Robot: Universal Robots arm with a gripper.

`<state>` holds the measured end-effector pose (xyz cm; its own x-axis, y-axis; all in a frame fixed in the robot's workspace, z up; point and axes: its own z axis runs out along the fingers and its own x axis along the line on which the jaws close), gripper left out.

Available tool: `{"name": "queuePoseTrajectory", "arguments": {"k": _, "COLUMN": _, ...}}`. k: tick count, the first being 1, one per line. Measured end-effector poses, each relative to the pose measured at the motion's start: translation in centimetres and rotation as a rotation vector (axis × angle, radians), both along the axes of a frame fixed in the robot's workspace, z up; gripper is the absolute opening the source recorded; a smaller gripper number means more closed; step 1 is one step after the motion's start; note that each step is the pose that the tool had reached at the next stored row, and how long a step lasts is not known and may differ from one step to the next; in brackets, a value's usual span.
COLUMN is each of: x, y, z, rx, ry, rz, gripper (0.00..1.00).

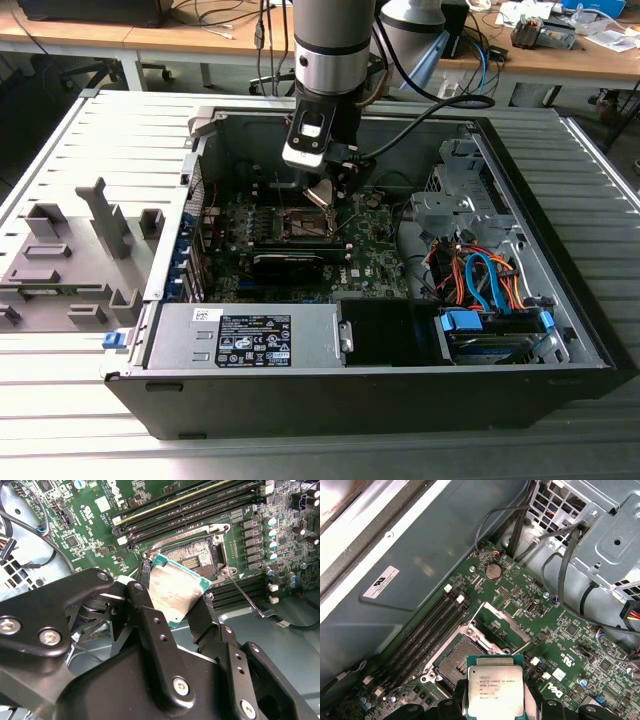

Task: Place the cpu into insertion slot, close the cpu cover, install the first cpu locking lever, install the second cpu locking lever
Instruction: 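Place the cpu into insertion slot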

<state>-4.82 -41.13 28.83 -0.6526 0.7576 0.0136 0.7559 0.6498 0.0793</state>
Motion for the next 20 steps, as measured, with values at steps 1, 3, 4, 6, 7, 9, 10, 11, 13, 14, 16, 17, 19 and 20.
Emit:
{"name": "queuePoseTrajectory", "arguments": {"k": 1, "x": 0.0, "y": 0.0, "z": 0.0, "rx": 0.0, "ry": 0.0, "rz": -0.001, "gripper": 0.54}}
{"name": "queuePoseTrajectory", "arguments": {"k": 3, "x": 0.0, "y": 0.0, "z": 0.0, "rx": 0.0, "ry": 0.0, "rz": -0.002, "gripper": 0.54}}
{"name": "queuePoseTrajectory", "arguments": {"k": 4, "x": 0.0, "y": 0.0, "z": 0.0, "rx": 0.0, "ry": 0.0, "rz": -0.004, "gripper": 0.54}}
{"name": "queuePoseTrajectory", "arguments": {"k": 6, "x": 0.0, "y": 0.0, "z": 0.0, "rx": 0.0, "ry": 0.0, "rz": -0.005, "gripper": 0.54}}
{"name": "queuePoseTrajectory", "arguments": {"k": 7, "x": 0.0, "y": 0.0, "z": 0.0, "rx": 0.0, "ry": 0.0, "rz": -0.006, "gripper": 0.54}}
{"name": "queuePoseTrajectory", "arguments": {"k": 9, "x": 0.0, "y": 0.0, "z": 0.0, "rx": 0.0, "ry": 0.0, "rz": -0.008, "gripper": 0.54}}
{"name": "queuePoseTrajectory", "arguments": {"k": 10, "x": 0.0, "y": 0.0, "z": 0.0, "rx": 0.0, "ry": 0.0, "rz": -0.009, "gripper": 0.54}}
{"name": "queuePoseTrajectory", "arguments": {"k": 11, "x": 0.0, "y": 0.0, "z": 0.0, "rx": 0.0, "ry": 0.0, "rz": -0.011, "gripper": 0.54}}
{"name": "queuePoseTrajectory", "arguments": {"k": 13, "x": 0.0, "y": 0.0, "z": 0.0, "rx": 0.0, "ry": 0.0, "rz": -0.012, "gripper": 0.54}}
{"name": "queuePoseTrajectory", "arguments": {"k": 14, "x": 0.0, "y": 0.0, "z": 0.0, "rx": 0.0, "ry": 0.0, "rz": -0.013, "gripper": 0.54}}
{"name": "queuePoseTrajectory", "arguments": {"k": 16, "x": 0.0, "y": 0.0, "z": 0.0, "rx": 0.0, "ry": 0.0, "rz": -0.013, "gripper": 0.54}}
{"name": "queuePoseTrajectory", "arguments": {"k": 17, "x": 0.0, "y": 0.0, "z": 0.0, "rx": 0.0, "ry": 0.0, "rz": -0.014, "gripper": 0.54}}
{"name": "queuePoseTrajectory", "arguments": {"k": 19, "x": 0.0, "y": 0.0, "z": 0.0, "rx": -0.0001, "ry": 0.0, "rz": -0.015, "gripper": 0.54}}
{"name": "queuePoseTrajectory", "arguments": {"k": 20, "x": 0.0, "y": 0.0, "z": 0.0, "rx": 0.0, "ry": 0.0, "rz": -0.016, "gripper": 0.54}}
